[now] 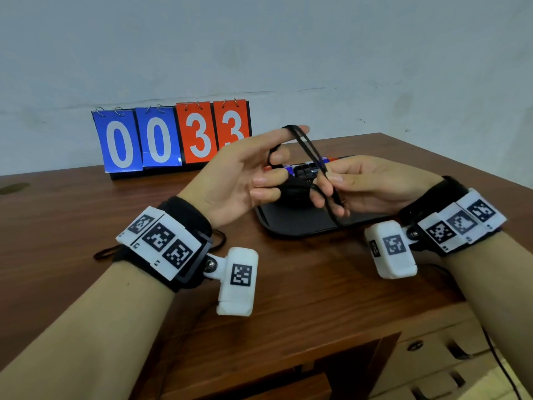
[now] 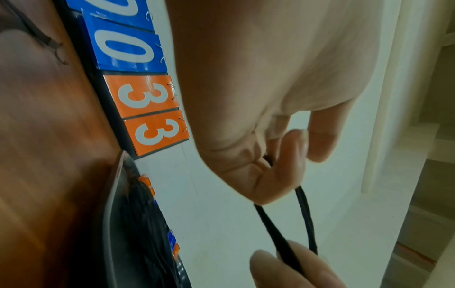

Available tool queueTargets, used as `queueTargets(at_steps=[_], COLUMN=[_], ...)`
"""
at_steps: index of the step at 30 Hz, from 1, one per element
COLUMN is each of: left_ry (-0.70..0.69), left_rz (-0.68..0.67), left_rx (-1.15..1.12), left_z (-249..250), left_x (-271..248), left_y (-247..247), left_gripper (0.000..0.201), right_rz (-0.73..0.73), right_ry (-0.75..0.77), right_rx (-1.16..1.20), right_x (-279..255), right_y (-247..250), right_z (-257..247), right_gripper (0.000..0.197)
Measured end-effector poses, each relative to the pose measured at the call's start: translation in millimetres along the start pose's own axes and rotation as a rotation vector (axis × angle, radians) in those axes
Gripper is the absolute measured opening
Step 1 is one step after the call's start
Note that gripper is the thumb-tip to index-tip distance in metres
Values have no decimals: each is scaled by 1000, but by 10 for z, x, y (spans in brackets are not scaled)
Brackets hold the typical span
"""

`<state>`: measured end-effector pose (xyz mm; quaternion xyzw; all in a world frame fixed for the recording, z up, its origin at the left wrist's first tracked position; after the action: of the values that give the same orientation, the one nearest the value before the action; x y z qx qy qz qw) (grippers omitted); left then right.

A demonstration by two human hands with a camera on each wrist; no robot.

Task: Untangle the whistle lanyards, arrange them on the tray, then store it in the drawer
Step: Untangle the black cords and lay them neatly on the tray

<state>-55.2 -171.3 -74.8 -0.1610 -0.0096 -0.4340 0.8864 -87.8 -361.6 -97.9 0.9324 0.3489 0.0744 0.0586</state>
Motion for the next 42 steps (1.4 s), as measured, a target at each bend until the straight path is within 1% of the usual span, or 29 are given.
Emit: queueTargets(at_steps=[3,4,6,8,10,14,16,20,24,28,30,33,35,38,40,42], left_ry=[-20,-24,-18,-2,2,-19,-31,-55,-58,-35,-11,19,28,41,45,48], left_rz=[107,143,192,216,232,261,276,309,388,413,428,430,429,439,454,477], left_rx=[95,125,163,181,185,171,153,154,214,208,186,189,211,234,244,231], left_z=[14,17,8,-3,2,34,49,55,35,21,14,-3,-13,-26,-34,-43], left_x=[13,12,16,8,0,-12,-6,9,23,34,30,31,39,51,53,50], left_y=[126,165,228,267,286,332,362,391,439,452,447,442,450,461,466,473], left_gripper=[37,37,28,25,29,28,24,9,22,23,23,21,21,20,20,15], right_rz=[101,137,194,254,314,373,410,448,535,613,639,696,738,760,769,792], right_ry=[-25,-40,-61,-67,-64,-58,-64,-50,-17,-18,-26,-35,-40,-37,-35,-31], right_rx=[-24,-10,24,31,42,59,68,70,3,-37,-35,-47,-12,45,58,59], right_x=[4,3,-2,0,0,-17,-26,-29,-36,-43,-49,-49,-55,-73,-75,-79], right_y=[100,130,175,209,245,306,335,377,458,509,518,532,556,600,621,640], right_z=[26,37,56,69,83,87,90,87,104,103,98,89,94,114,132,136], right_gripper=[20,19,19,21,26,20,22,31,29,22,20,23,19,14,16,22])
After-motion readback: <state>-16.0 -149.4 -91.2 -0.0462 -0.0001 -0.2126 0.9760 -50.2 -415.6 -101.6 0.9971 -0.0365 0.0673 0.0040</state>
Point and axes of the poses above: each hand's wrist, its own x-axis towards the middle knuckle, its own y-axis out of the back of the hand, z = x × y, the point moved 4 cm from there along x, towards the middle knuckle
